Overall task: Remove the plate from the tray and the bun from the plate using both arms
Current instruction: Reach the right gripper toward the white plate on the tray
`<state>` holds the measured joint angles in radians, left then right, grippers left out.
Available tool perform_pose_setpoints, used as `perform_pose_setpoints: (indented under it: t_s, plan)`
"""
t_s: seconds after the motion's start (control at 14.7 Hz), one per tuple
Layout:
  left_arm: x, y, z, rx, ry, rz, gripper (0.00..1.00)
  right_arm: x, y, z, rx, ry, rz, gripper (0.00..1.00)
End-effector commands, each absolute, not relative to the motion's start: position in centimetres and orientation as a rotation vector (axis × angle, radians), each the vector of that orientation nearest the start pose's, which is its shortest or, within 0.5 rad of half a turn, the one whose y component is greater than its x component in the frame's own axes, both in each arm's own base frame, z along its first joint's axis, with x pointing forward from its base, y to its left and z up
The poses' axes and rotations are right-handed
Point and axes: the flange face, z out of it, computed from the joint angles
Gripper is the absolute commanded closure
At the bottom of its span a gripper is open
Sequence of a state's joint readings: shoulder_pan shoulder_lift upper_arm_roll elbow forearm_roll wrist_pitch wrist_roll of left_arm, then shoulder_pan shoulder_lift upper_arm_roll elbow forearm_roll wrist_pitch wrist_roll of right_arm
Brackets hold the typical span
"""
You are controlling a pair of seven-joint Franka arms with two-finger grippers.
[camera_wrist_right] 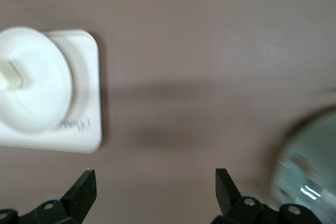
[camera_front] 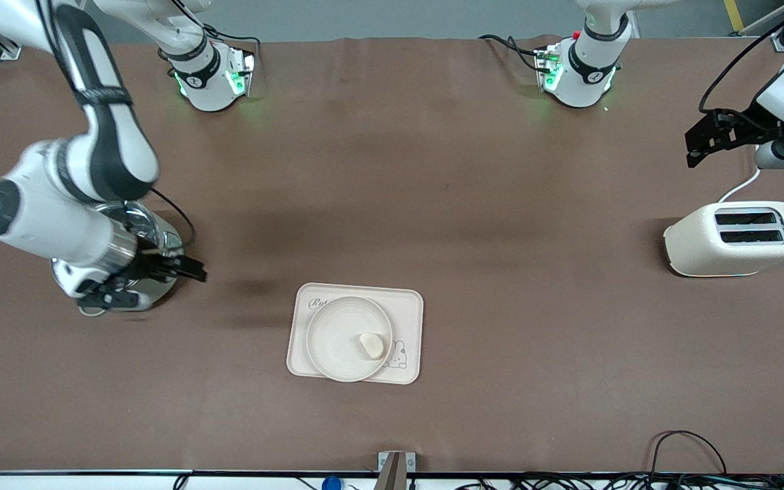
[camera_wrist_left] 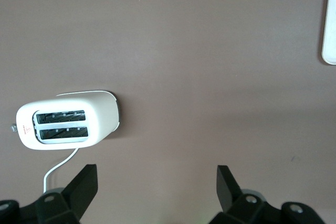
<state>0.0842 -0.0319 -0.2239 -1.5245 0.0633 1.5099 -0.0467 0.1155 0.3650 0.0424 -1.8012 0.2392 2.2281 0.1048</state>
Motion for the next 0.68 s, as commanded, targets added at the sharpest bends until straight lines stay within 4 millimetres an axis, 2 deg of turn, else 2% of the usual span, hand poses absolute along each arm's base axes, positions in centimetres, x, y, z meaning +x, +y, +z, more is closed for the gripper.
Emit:
perform_pose_setpoints:
  t_s: [0.0,0.14,0.2,0.27,0.34,0.48,0.61]
  plan:
    - [54.1,-5.9,65.5,-3.076,0.114,-0.031,0.00,66.7,15.0,31.9,-2.880,0.293,-0.135,0.00]
    - [54.7,-4.7,64.5,-3.082,0.092,0.001,0.00,69.0,18.5,30.4,-2.834,0.437,-0.178,0.00]
    - [54.8,-4.7,64.5,-3.083,0.092,-0.001,0.00,69.3,20.6,30.0,-2.826,0.459,-0.180,0.00]
    - [54.9,-4.6,64.6,-3.083,0.090,-0.006,0.00,69.2,23.3,29.4,-2.817,0.458,-0.191,0.00]
    - [54.9,-4.6,64.7,-3.085,0.090,-0.011,0.00,69.5,24.5,28.6,-2.800,0.480,-0.221,0.00]
    - [54.9,-4.6,64.7,-3.085,0.090,-0.008,0.00,68.8,27.4,25.5,-2.797,0.466,-0.247,0.00]
    - [54.9,-4.5,64.7,-3.085,0.085,-0.008,0.00,68.4,29.2,22.4,-2.794,0.436,-0.287,0.00]
